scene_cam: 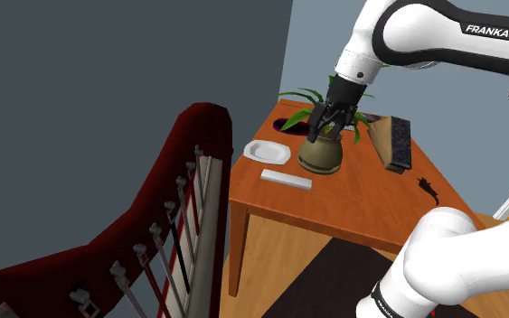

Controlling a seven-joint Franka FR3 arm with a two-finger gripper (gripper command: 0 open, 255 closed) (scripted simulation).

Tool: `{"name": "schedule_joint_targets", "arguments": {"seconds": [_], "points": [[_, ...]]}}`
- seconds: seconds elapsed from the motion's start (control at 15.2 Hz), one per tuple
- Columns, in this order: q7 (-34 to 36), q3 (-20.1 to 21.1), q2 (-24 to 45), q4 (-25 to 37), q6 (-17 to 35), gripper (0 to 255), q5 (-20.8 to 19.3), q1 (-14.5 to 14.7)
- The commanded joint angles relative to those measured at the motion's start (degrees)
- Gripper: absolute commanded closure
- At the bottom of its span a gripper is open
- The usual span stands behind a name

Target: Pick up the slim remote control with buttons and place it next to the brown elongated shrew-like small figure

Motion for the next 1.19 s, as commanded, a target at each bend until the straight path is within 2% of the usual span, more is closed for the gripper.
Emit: {"name": "schedule_joint_targets", "arguments": {"seconds": [0.0,0.59,1.12], "points": [[0.0,0.0,0.0,0.0,0.0,0,0.0,0.0],[-14.96,-7.12,11.97,-4.05,12.57,0,-4.66,1.14],[-28.0,-12.86,27.5,-2.09,23.48,0,-6.28,2.63]]}}
